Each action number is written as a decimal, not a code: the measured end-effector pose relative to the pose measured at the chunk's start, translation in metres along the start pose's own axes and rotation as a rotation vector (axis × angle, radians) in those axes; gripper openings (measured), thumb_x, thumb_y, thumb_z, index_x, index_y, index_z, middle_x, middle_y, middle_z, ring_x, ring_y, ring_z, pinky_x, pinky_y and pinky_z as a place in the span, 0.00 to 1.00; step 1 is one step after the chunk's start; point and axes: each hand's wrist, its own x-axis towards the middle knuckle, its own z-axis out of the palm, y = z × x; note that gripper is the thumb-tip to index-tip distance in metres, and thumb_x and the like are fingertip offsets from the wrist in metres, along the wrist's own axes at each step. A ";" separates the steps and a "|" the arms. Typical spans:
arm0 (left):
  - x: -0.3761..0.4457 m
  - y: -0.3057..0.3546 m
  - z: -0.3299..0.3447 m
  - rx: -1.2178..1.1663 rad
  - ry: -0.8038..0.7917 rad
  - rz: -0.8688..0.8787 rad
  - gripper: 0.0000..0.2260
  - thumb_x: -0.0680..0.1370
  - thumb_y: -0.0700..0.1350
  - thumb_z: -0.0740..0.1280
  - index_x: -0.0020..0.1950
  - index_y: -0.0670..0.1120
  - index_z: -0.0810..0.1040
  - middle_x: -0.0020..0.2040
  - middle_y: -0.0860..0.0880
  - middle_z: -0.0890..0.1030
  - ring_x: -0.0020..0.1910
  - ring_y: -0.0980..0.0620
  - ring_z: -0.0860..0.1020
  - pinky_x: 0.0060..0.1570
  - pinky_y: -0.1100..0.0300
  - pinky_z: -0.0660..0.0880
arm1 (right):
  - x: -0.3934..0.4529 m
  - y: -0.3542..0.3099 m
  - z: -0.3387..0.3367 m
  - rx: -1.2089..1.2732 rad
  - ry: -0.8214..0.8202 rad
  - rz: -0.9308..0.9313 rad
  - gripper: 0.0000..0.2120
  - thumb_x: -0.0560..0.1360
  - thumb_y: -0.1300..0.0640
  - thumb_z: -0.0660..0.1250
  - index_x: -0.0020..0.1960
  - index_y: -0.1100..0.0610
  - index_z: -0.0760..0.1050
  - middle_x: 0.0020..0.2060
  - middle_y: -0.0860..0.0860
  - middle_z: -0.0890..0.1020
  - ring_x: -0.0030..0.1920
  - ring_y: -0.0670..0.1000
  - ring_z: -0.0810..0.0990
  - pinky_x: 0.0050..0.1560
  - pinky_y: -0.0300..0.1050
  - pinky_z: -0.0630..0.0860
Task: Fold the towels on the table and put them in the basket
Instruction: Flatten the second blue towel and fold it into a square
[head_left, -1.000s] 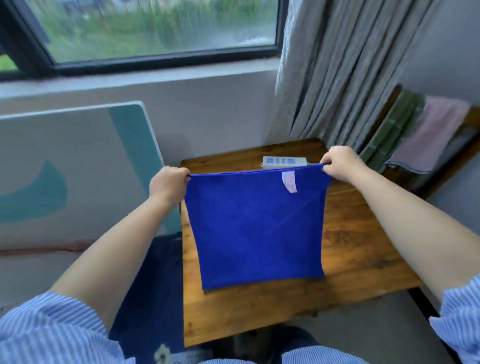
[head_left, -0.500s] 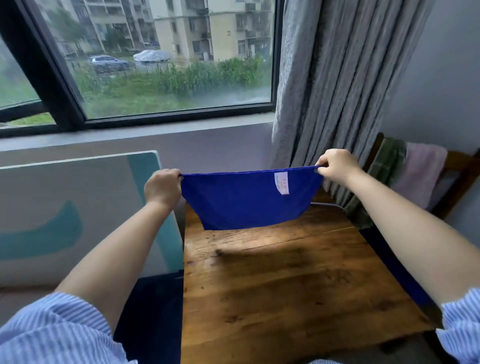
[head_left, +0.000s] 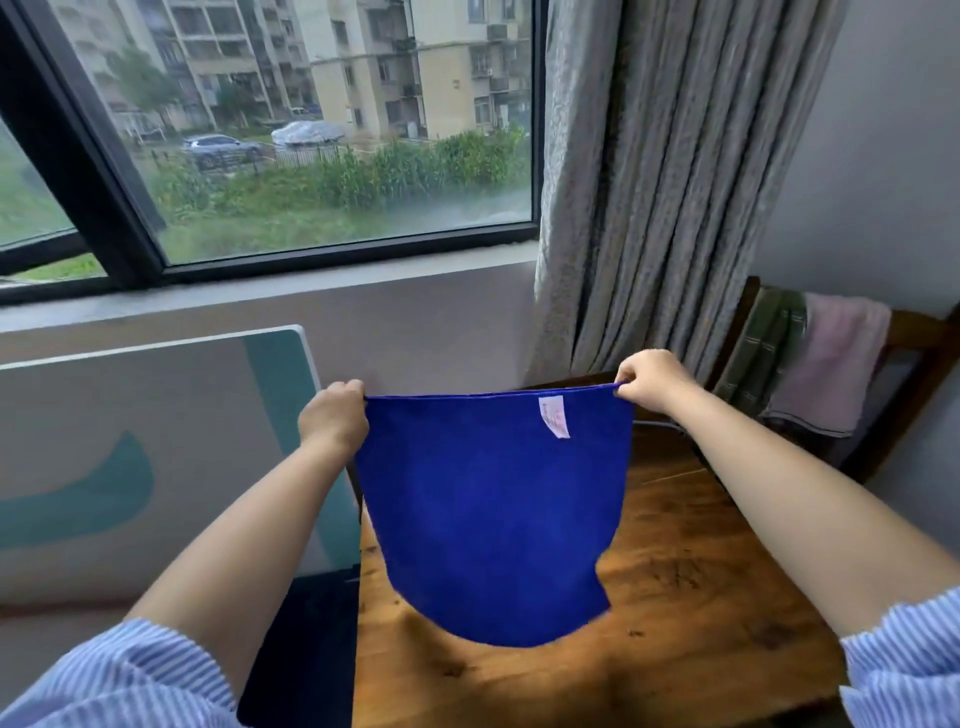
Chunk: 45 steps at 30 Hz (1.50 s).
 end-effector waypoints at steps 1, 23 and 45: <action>0.003 0.003 0.000 0.012 -0.027 -0.014 0.11 0.79 0.36 0.53 0.56 0.38 0.73 0.57 0.39 0.76 0.55 0.39 0.75 0.47 0.51 0.72 | 0.005 0.000 0.000 -0.008 0.025 0.010 0.09 0.72 0.62 0.65 0.50 0.61 0.81 0.51 0.59 0.82 0.54 0.57 0.78 0.48 0.42 0.72; -0.112 -0.043 0.149 0.178 -0.408 0.407 0.07 0.69 0.34 0.70 0.45 0.41 0.78 0.45 0.44 0.79 0.48 0.46 0.80 0.36 0.55 0.78 | -0.081 0.105 0.206 -0.078 -0.044 -0.449 0.13 0.46 0.71 0.77 0.26 0.60 0.77 0.27 0.54 0.80 0.30 0.57 0.81 0.26 0.38 0.77; -0.201 -0.048 0.226 0.309 -0.806 0.315 0.11 0.77 0.34 0.57 0.57 0.43 0.70 0.49 0.47 0.70 0.53 0.48 0.70 0.40 0.60 0.62 | -0.176 0.122 0.280 -0.223 -0.309 -0.182 0.10 0.54 0.78 0.71 0.29 0.67 0.75 0.31 0.61 0.79 0.35 0.63 0.79 0.27 0.49 0.75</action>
